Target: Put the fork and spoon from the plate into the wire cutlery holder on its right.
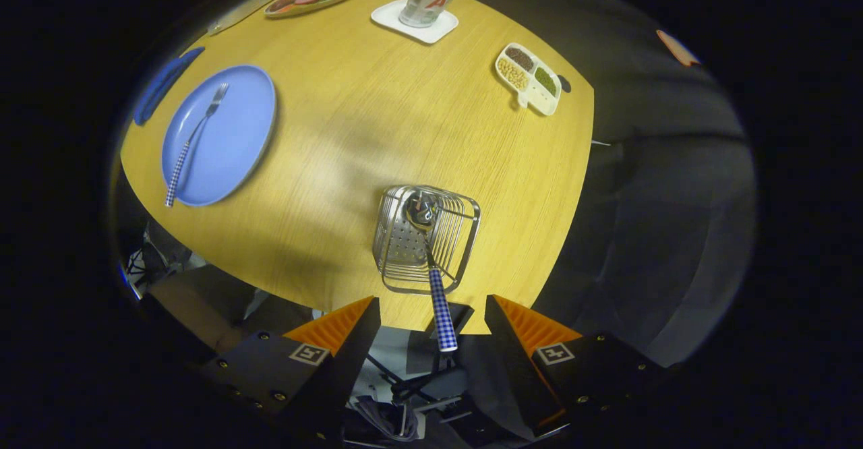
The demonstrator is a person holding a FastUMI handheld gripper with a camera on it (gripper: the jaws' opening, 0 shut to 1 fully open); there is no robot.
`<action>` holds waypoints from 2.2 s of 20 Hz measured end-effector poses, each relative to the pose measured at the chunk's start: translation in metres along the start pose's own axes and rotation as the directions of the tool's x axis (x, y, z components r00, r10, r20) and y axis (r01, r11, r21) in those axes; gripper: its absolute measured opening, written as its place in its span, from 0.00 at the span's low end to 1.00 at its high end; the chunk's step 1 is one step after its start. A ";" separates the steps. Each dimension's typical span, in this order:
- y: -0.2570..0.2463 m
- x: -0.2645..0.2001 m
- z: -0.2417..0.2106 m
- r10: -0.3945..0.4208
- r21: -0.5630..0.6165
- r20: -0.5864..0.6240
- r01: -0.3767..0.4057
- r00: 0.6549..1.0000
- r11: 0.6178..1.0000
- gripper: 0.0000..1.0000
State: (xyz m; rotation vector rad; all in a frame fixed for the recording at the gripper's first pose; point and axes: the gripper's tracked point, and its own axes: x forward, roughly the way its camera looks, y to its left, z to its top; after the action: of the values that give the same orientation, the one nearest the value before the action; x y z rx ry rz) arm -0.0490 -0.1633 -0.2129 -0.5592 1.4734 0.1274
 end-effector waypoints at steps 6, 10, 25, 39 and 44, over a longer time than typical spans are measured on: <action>0.032 -0.029 0.007 0.075 0.060 0.137 -0.084 0.988 0.995 0.95; 0.057 -0.036 0.018 0.129 0.089 0.206 -0.150 0.970 0.985 0.94; 0.160 -0.047 0.069 0.291 -0.035 0.336 -0.297 0.896 0.954 0.95; 0.242 -0.057 0.112 0.287 -0.022 0.405 -0.304 0.868 0.952 0.95; 0.259 -0.036 0.118 0.270 0.022 0.380 -0.301 0.885 0.953 0.95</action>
State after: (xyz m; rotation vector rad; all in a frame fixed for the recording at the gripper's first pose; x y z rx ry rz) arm -0.0540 0.1211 -0.2511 -0.2286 1.1716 0.3852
